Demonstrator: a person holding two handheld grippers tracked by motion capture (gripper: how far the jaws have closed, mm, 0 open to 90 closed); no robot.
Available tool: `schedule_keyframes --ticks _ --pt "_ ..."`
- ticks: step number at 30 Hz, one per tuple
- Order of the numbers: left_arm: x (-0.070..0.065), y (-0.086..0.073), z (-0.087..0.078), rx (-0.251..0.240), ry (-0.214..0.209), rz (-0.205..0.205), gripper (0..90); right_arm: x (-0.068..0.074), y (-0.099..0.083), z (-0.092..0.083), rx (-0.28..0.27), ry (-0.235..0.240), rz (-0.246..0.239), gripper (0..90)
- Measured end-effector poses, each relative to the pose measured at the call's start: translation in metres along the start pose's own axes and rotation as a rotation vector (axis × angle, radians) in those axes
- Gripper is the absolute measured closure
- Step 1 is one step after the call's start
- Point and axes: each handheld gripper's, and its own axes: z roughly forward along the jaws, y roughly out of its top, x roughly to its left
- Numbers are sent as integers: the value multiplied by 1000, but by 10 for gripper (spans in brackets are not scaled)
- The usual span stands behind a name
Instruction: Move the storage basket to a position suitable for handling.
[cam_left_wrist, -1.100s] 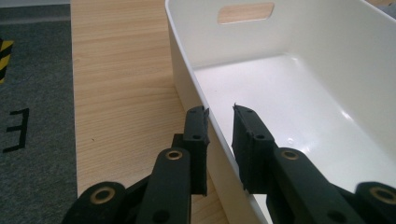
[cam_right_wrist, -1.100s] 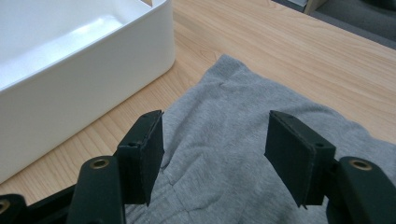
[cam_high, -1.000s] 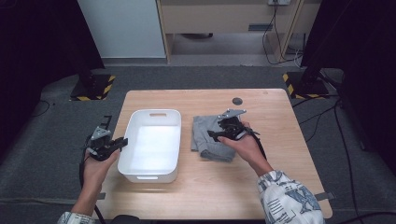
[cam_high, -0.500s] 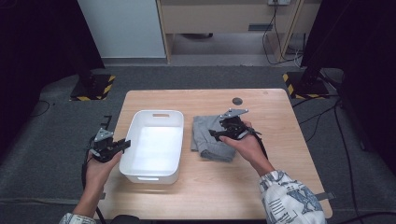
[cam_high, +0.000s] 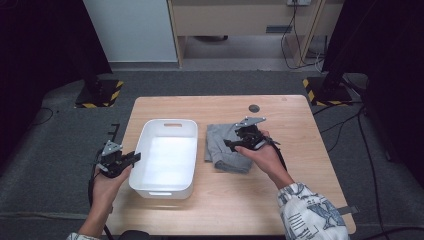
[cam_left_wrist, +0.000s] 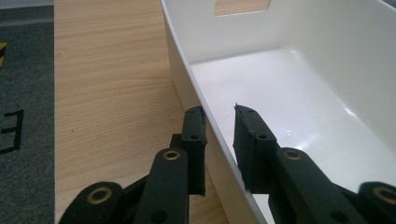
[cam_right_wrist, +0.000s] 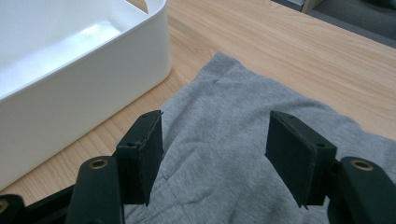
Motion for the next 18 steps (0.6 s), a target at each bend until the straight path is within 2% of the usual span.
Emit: schedule_keyframes --ticks 8,18 --pt "0 -8 -9 -10 3 -31 743 0 0 1 0 1 1 364" --pt "-4 -14 -18 -3 -13 -19 724 1 -1 3 3 6 2 362"
